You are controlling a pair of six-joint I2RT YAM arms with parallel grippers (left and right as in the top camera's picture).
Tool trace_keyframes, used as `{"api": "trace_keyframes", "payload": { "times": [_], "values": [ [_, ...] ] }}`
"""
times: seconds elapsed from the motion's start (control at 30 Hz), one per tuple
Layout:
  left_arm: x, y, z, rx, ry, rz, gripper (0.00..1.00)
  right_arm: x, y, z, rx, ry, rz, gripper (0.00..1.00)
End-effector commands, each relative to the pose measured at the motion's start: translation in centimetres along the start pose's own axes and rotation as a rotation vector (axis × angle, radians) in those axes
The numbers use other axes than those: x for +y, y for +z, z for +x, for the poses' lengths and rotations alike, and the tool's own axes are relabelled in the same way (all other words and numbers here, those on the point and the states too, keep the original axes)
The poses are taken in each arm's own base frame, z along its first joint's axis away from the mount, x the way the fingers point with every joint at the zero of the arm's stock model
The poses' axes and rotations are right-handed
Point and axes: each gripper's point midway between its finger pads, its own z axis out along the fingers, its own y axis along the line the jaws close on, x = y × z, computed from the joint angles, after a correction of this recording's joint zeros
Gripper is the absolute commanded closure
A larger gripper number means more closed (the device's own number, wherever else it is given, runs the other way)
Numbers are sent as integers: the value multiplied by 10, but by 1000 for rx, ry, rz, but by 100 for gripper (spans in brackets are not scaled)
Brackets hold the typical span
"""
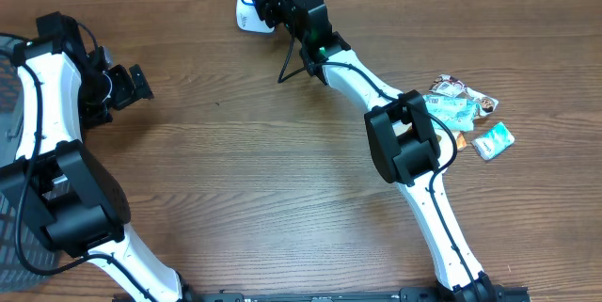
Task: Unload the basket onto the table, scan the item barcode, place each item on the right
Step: 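Hold the jar's green lid against the white scanner face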
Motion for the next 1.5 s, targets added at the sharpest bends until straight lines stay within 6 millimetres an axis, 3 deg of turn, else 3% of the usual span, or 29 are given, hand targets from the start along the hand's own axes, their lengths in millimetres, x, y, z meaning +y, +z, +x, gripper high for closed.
{"api": "trace_keyframes", "payload": {
  "times": [0.0,0.27,0.63,0.93,1.17,1.23,1.47],
  "values": [
    [-2,-4,1,-8,-2,-5,0,-5,-1,-9,11,-33,40,65],
    [-2,-4,1,-8,-2,-4,0,-5,-4,-16,112,-224,87,64],
    [-2,-4,1,-8,-2,-5,0,15,-4,-17,124,-273,58,64],
    [-2,-4,1,-8,-2,-5,0,17,-10,-52,74,-275,63,64],
    [-2,-4,1,-8,-2,-4,0,17,-19,-64,107,-292,56,65],
    [-2,-4,1,-8,-2,-5,0,18,-23,-73,113,-292,54,64],
    [-2,-4,1,-8,-2,-4,0,31,-69,-148,133,-271,-19,63]
  ]
}}
